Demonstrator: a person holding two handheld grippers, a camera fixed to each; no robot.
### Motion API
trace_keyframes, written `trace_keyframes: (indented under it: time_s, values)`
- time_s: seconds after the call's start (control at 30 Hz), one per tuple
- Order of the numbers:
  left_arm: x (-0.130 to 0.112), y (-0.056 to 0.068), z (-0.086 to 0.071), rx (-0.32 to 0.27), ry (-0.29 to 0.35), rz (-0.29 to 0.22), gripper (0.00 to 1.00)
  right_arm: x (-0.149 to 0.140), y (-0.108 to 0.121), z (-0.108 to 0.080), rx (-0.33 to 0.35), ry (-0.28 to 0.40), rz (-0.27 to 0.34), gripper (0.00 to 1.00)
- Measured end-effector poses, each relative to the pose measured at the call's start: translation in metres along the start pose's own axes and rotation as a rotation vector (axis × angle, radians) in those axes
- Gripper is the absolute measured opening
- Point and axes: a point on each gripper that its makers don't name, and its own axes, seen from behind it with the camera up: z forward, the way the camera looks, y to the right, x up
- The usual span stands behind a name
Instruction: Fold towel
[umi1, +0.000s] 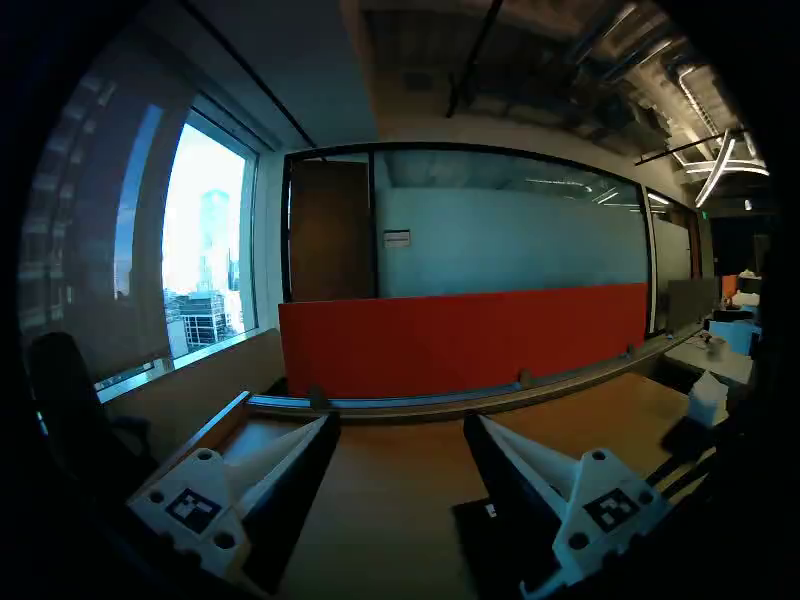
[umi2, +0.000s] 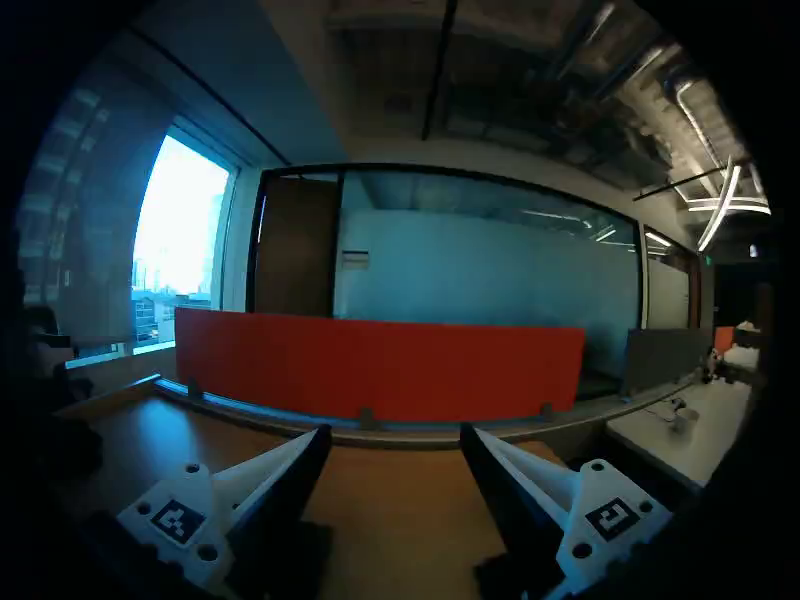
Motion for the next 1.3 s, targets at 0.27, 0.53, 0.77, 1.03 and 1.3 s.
trace_keyframes:
  time_s: [0.27,0.53,0.77,1.03,1.3]
  values:
    - [-0.02,0.02,0.004,-0.112,-0.077,0.044,0.91,-0.021,-0.034,0.001,0.158,-0.089,-0.049,0.99]
    - [-0.033,0.044,0.005,-0.241,-0.135,0.087,0.91,-0.029,-0.064,0.001,0.305,-0.146,-0.069,0.99]
    - [-0.052,0.059,0.006,-0.305,-0.17,0.103,0.91,-0.047,-0.081,0.001,0.385,-0.211,-0.094,0.99]
    - [-0.074,0.075,0.004,-0.372,-0.214,0.115,0.91,-0.07,-0.101,-0.004,0.474,-0.266,-0.155,0.99]
    - [-0.101,0.09,0.0,-0.42,-0.255,0.111,0.91,-0.096,-0.111,-0.01,0.516,-0.311,-0.176,0.99]
